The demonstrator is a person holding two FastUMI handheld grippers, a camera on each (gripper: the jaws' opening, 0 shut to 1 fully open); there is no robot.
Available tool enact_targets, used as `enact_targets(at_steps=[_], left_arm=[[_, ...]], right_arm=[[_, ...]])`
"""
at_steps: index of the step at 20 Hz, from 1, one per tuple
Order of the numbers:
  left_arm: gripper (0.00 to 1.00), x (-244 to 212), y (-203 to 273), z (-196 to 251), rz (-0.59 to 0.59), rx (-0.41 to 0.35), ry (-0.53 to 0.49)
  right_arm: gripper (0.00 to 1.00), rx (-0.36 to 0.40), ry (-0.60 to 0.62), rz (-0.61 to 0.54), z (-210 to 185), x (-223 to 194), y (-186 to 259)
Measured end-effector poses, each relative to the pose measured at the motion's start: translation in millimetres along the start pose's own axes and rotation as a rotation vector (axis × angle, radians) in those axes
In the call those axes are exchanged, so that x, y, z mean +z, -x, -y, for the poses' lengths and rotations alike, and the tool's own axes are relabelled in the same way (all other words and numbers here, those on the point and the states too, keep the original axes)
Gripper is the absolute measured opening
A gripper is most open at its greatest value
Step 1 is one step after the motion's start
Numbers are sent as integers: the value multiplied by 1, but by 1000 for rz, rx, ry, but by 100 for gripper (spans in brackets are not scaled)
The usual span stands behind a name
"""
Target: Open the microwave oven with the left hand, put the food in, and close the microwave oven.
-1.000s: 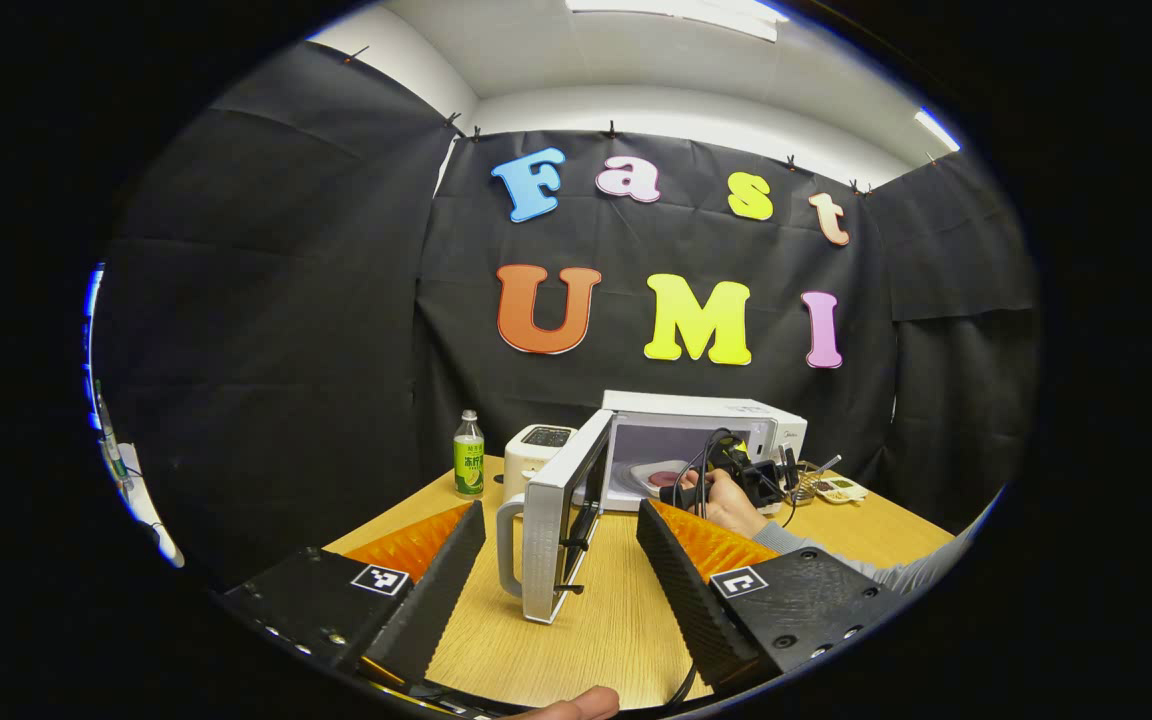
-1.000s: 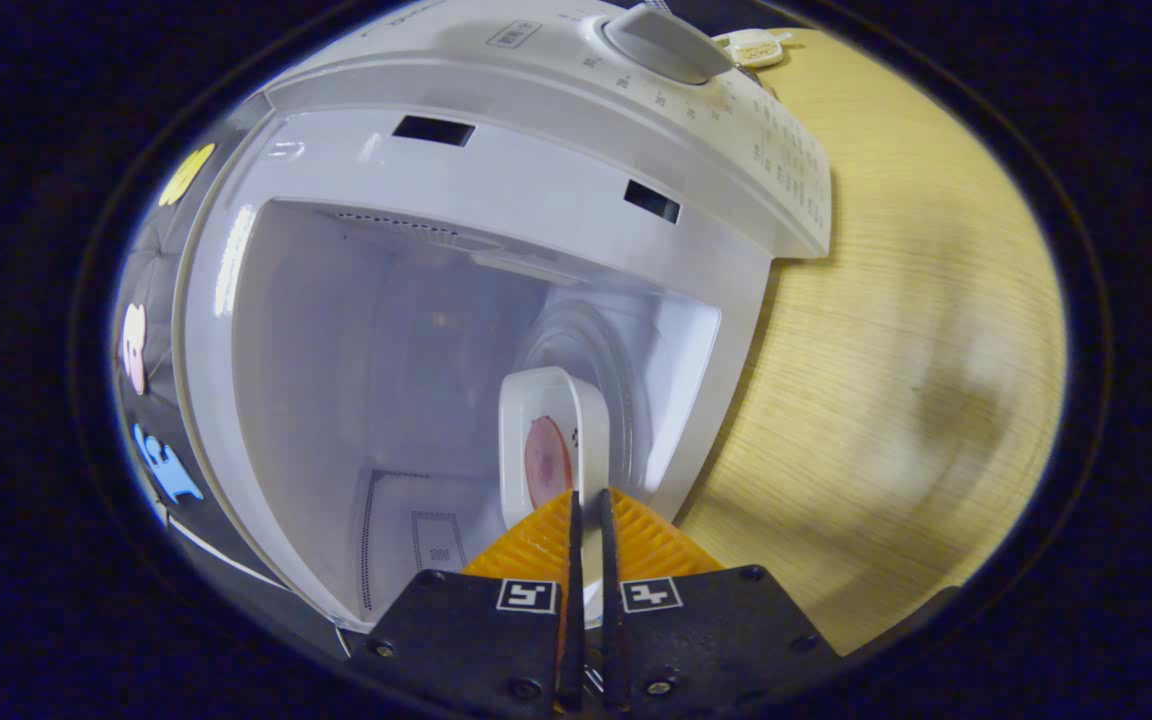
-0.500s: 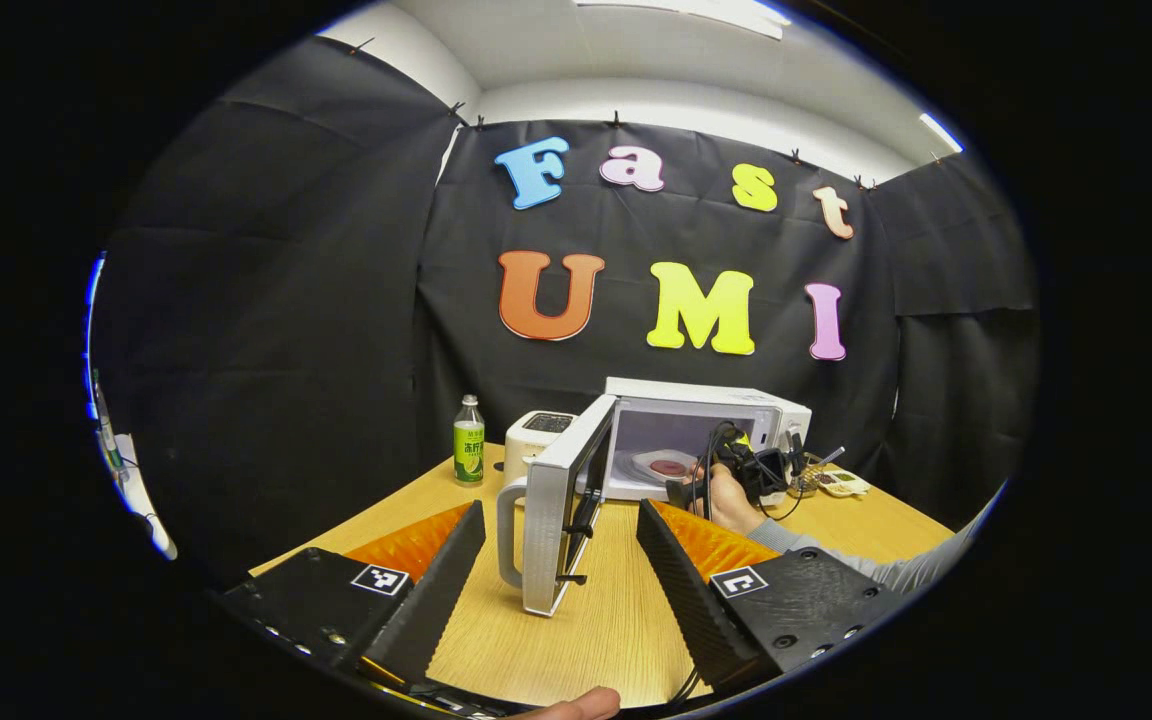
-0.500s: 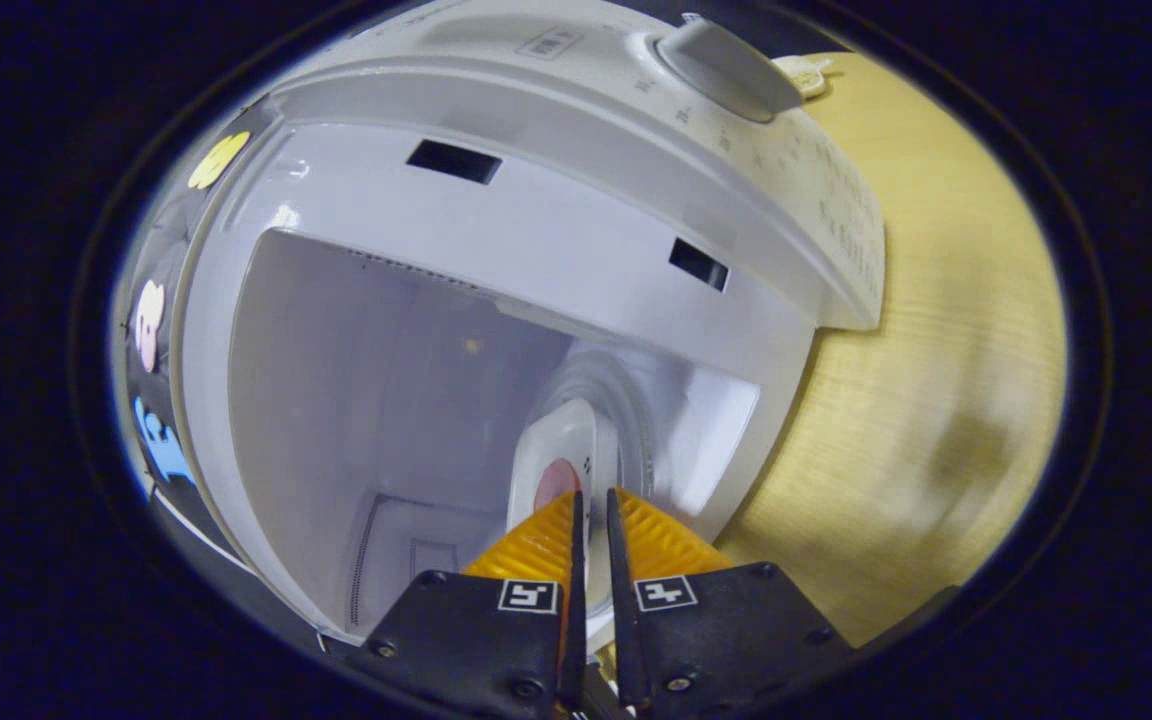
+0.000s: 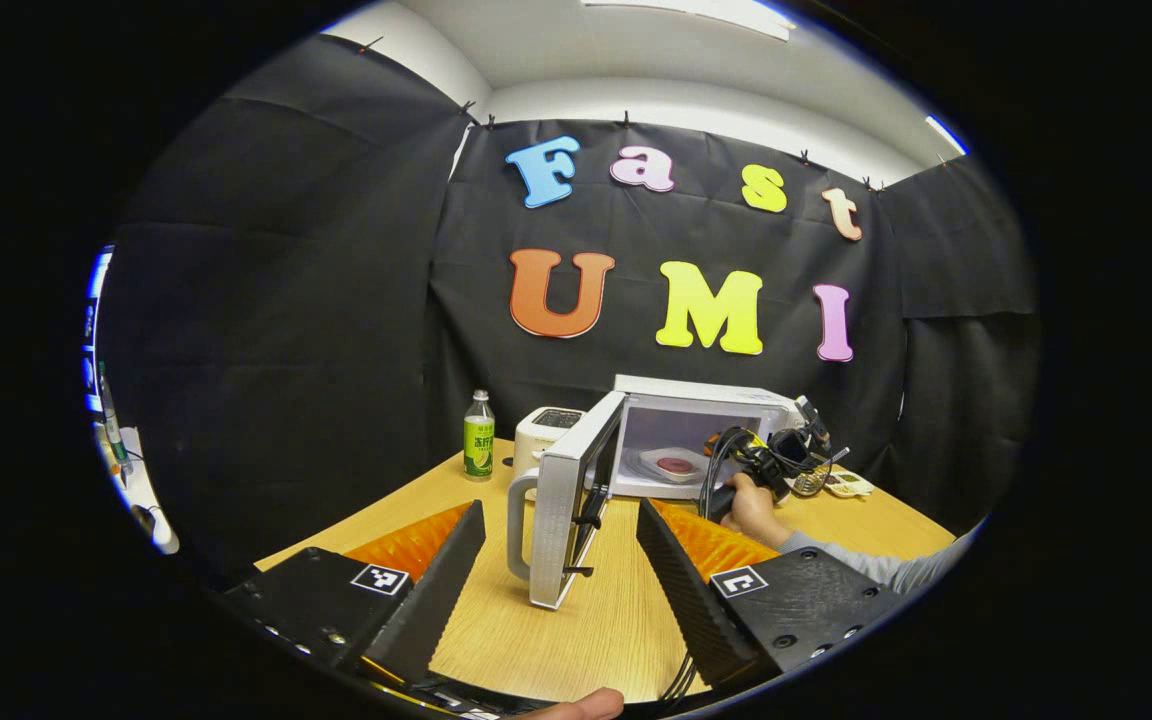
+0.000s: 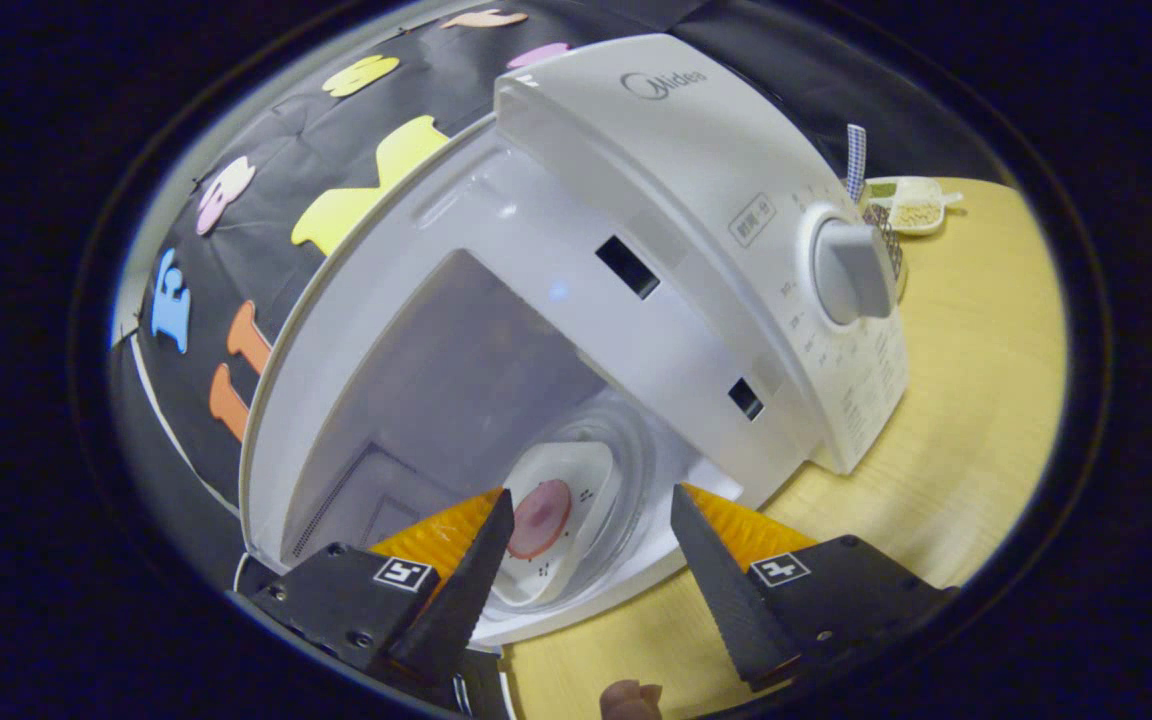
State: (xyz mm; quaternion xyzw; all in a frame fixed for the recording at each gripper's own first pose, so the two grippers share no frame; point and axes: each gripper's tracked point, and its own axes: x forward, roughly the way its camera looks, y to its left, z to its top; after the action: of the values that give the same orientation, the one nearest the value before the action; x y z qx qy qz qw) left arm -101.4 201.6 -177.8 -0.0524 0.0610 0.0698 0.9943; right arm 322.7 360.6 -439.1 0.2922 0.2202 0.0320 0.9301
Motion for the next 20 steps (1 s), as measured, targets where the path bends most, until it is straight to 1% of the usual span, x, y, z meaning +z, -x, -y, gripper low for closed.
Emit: enact_targets(at_steps=[1, 4, 7, 8, 9, 10, 11, 12, 13, 14, 15, 16, 17, 18, 19, 20], left_arm=[[94, 0, 1, -1, 5, 4, -3], [93, 1, 1, -12, 19, 21, -21], [93, 5, -3, -24, 27, 34, -36], [94, 6, -6, -30, 27, 48, -42], [93, 6, -8, -38, 28, 66, -52], [93, 9, -10, -44, 33, 85, -62], [94, 12, -13, -48, 41, 97, -70], [93, 15, -13, -53, 53, 108, -80], [93, 15, -15, -55, 56, 114, -85], [93, 15, -17, -59, 57, 124, -88], [80, 15, -19, -61, 53, 118, -91], [72, 13, -23, -60, 50, 103, -96], [90, 12, -26, -61, 44, 96, -104], [50, 9, -32, -64, 38, 89, -114], [47, 2, -34, -66, 1, 84, -110], [58, -3, -37, -66, -9, 70, -107]], right_arm=[[100, 8, 28, -14, 2, 1, 7], [100, 75, 167, -41, -2, 4, 40], [100, 155, 335, -13, -11, 22, 89], [90, 176, 377, -1, -13, 30, 108], [90, 201, 405, 6, -16, 38, 128], [100, 228, 425, 13, -19, 46, 148], [100, 246, 447, 18, -20, 53, 169], [89, 265, 471, 32, -20, 63, 190], [100, 274, 488, 51, -20, 75, 209], [100, 300, 500, 76, -23, 87, 231], [100, 328, 508, 98, -27, 97, 253], [99, 364, 520, 131, -34, 108, 274], [99, 385, 542, 155, -38, 117, 294], [99, 384, 563, 183, -34, 129, 314], [99, 378, 588, 207, -30, 139, 331], [99, 370, 621, 229, -26, 147, 346]])
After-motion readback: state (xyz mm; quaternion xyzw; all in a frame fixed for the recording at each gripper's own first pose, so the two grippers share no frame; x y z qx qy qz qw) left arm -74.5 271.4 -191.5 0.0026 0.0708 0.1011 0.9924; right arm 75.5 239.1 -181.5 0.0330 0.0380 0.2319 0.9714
